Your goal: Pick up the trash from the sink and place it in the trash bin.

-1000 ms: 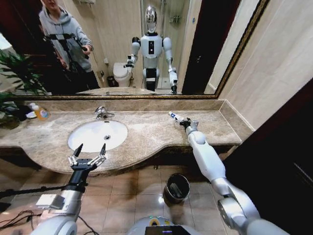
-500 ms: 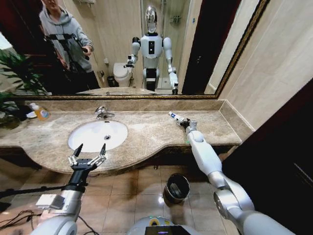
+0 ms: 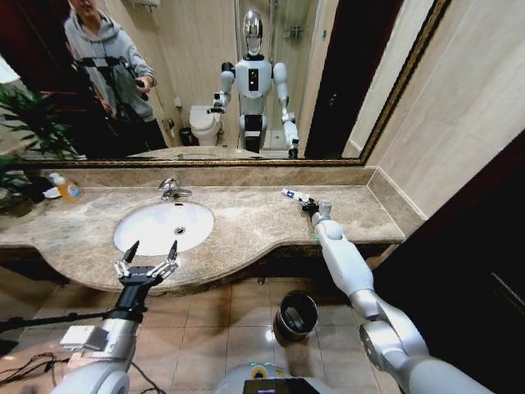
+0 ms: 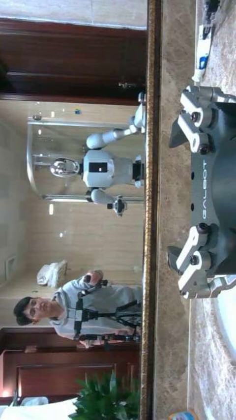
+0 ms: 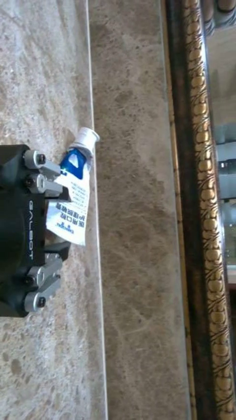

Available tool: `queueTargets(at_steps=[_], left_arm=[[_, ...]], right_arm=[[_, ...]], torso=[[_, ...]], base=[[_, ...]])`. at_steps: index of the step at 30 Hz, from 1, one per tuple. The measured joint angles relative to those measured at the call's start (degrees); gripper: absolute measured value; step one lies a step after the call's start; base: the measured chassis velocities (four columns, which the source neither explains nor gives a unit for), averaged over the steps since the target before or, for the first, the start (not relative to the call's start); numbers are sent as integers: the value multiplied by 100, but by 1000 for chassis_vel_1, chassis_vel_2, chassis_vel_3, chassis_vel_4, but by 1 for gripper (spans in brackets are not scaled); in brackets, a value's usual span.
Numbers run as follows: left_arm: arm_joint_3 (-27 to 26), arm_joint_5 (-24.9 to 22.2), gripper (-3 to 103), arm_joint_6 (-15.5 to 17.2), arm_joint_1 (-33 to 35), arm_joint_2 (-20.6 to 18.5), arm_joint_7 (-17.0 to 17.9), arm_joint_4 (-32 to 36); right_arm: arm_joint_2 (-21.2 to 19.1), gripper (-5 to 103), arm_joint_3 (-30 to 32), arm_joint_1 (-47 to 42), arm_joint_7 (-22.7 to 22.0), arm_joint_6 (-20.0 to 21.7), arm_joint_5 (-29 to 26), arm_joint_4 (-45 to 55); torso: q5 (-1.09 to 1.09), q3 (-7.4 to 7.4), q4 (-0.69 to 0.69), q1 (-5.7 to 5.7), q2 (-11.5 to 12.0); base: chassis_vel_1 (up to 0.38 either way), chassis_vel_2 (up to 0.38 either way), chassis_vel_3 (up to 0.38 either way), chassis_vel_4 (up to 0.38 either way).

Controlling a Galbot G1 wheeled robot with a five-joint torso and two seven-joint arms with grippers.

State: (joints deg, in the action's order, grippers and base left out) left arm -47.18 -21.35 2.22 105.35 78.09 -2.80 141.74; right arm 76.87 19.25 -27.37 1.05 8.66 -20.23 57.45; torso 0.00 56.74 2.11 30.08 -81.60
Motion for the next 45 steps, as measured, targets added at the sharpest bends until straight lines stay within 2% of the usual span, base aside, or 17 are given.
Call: queueTargets(at_steps=[1, 3, 4, 7, 11, 17, 24, 31, 33, 37, 41, 45], left_arm=[[0, 0, 100, 0, 0, 0, 0, 0], [0, 0, 100, 0, 0, 0, 0, 0], [0, 0, 100, 0, 0, 0, 0, 0], [0, 0, 100, 0, 0, 0, 0, 0], [0, 0, 100, 0, 0, 0, 0, 0], [0, 0, 100, 0, 0, 0, 0, 0], [0, 0, 100, 0, 0, 0, 0, 0], [0, 0, 100, 0, 0, 0, 0, 0], [0, 0, 100, 0, 0, 0, -1, 0], [0, 0, 100, 0, 0, -1, -4, 0], [0, 0, 100, 0, 0, 0, -1, 0], [0, 1, 100, 0, 0, 0, -1, 0]], right_arm=[[0, 37, 0, 0, 0, 1, 0, 28], [0, 37, 2, -1, -1, 1, 0, 47], [-2, 29, 4, -6, -2, 1, 0, 65], [-7, 25, 6, -24, -2, 1, 0, 89], [-33, 10, 12, -96, -5, 7, -56, 203], [-76, 1, 12, -195, -21, 41, -118, 401], [-204, 0, 21, -396, -57, 169, -234, 945], [-506, 0, 140, -889, -186, 386, -519, 2038], [-677, 0, 233, -1239, -249, 466, -681, 2726], [-836, 0, 368, -1715, -315, 526, -872, 3412], [-980, 0, 642, -2840, -406, 484, -935, 4598], [-981, 0, 758, -3218, -412, 434, -888, 4998]], torso=[[0, 0, 0, 0, 0], [0, 0, 0, 0, 0], [0, 0, 0, 0, 0], [0, 0, 0, 0, 0], [0, 0, 0, 0, 0], [1, 0, 0, 0, 0], [0, 0, 0, 0, 0], [0, 0, 0, 0, 0], [0, 0, 0, 0, 0], [1, 0, 0, 0, -1], [2, -1, -1, 0, -1], [1, -1, 0, -1, -1]], base=[[0, 0, 0, 0], [0, 0, 0, 0], [0, 0, 0, 0], [0, 0, 0, 0], [0, 0, 0, 0], [0, 0, 0, 0], [0, 0, 0, 0], [0, 0, 0, 0], [0, 0, 0, 0], [0, 0, 0, 0], [0, 0, 0, 0], [0, 0, 0, 0]])
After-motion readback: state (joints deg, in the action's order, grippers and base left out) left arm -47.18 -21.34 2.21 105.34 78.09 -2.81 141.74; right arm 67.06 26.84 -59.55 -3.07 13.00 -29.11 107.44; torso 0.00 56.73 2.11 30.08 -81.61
